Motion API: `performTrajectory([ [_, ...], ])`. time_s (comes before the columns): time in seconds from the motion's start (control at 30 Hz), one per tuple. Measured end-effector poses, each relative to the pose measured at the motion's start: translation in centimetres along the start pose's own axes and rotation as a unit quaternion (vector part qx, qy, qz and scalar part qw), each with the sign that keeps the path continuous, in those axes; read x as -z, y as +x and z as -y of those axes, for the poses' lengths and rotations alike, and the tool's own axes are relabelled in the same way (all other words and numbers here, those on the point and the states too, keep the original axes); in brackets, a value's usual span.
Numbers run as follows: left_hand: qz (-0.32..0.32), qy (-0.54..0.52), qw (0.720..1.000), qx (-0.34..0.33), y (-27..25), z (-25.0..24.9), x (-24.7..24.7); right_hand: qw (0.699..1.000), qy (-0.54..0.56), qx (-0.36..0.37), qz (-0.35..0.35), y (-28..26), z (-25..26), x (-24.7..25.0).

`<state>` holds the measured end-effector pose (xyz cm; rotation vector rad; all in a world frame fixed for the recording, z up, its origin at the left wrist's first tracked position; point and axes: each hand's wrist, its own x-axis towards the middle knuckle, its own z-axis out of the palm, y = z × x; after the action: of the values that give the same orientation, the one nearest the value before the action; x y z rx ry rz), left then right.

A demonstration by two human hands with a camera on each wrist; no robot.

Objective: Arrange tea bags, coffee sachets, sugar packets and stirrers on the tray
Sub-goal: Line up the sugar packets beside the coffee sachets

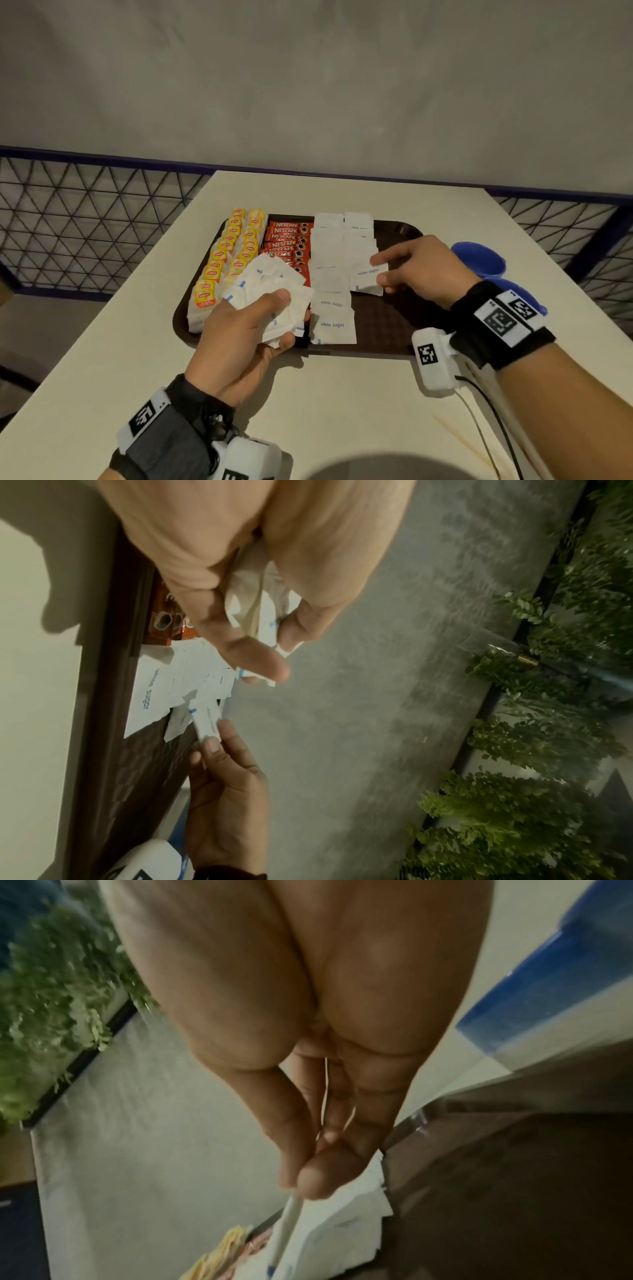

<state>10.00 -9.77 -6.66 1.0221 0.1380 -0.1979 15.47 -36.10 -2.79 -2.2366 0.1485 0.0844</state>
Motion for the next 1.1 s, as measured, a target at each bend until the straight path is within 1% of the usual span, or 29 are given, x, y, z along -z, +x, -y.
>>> performTrajectory([
  [0.17, -0.001, -0.001, 1.000, 0.004, -0.3, -0.3, -0.3, 0.996, -0.057, -0.036, 0.050, 0.7, 0.8, -0.5],
  [0.33, -0.001, -0.005, 1.000, 0.013, -0.4, -0.3, -0.3, 0.986, -0.138, -0.054, 0.069, 1.4, 1.5, -0.9],
  [0.47, -0.001, -0.004, 1.000, 0.019, -0.4, -0.4, -0.2, 0.980, -0.168, -0.070, 0.081, 1.5, 1.8, -1.0],
  [0.53, -0.001, -0.007, 1.000, 0.022, -0.3, -0.3, -0.1, 0.977, -0.185, -0.067, 0.083, 1.4, 2.0, -0.8],
  [0.63, 0.007, -0.027, 0.999, 0.033, -0.1, -0.3, 0.1, 0.965, -0.248, -0.024, 0.081, 1.1, 2.5, -0.1],
  [0.67, 0.010, -0.039, 0.998, 0.039, -0.1, -0.2, 0.1, 0.971, -0.230, -0.014, 0.067, 0.9, 2.9, 0.2],
  [0.77, 0.022, -0.085, 0.995, 0.054, -0.3, -0.4, 0.1, 0.992, -0.122, 0.027, 0.026, -0.8, 4.6, 0.6],
  [0.8, 0.032, -0.093, 0.994, 0.056, -0.4, -0.5, 0.0, 0.994, -0.091, 0.047, 0.026, -1.7, 5.2, 0.3],
  [0.9, 0.052, -0.075, 0.995, 0.042, -0.6, -0.4, -0.2, 0.993, -0.011, 0.099, 0.066, -4.7, 6.9, -1.5],
  [0.97, 0.067, -0.055, 0.996, 0.036, -0.7, -0.2, -0.4, 0.990, 0.006, 0.119, 0.080, -6.1, 7.2, -3.0],
  [1.03, 0.093, -0.035, 0.994, 0.035, -0.9, -0.1, -0.4, 0.987, -0.008, 0.140, 0.076, -6.7, 6.9, -4.0],
  [1.1, 0.108, -0.013, 0.994, 0.030, -1.1, 0.0, -0.4, 0.987, -0.013, 0.142, 0.067, -6.9, 6.4, -4.6],
])
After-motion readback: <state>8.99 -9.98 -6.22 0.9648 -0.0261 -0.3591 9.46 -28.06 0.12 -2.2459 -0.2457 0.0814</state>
